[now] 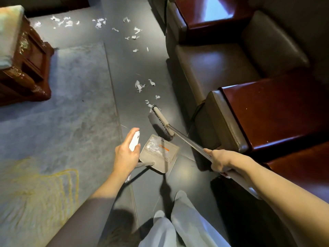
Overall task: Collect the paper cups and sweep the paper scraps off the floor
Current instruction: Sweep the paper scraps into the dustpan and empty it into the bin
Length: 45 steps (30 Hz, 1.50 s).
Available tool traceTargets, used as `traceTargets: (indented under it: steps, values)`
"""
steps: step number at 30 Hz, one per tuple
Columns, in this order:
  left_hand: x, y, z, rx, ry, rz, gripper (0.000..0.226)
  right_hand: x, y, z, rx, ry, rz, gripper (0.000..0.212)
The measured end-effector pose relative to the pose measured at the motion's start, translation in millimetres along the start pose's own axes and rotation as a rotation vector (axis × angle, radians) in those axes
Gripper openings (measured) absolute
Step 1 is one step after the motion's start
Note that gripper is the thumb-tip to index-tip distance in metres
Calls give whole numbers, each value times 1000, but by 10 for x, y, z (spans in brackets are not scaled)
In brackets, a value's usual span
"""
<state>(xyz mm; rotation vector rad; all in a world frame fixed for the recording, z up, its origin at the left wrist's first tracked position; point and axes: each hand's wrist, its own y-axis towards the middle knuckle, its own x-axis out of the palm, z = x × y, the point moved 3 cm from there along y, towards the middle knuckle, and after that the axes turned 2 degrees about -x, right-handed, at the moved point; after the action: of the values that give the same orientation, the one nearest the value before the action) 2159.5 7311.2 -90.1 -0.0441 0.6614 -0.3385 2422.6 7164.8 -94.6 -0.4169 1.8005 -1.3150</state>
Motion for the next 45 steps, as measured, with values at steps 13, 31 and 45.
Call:
traceTargets:
  steps: [13, 31, 45]
  values:
    - [69, 704, 251, -15, 11, -34, 55, -860, 283, 187, 15, 105, 12, 88]
    - [-274, 1077, -199, 59, 40, -312, 53, 683, 387, -939, 117, 223, -55, 86]
    - [-403, 410, -130, 248, 36, -536, 57, 1663, -933, -866, 223, 362, -59, 93]
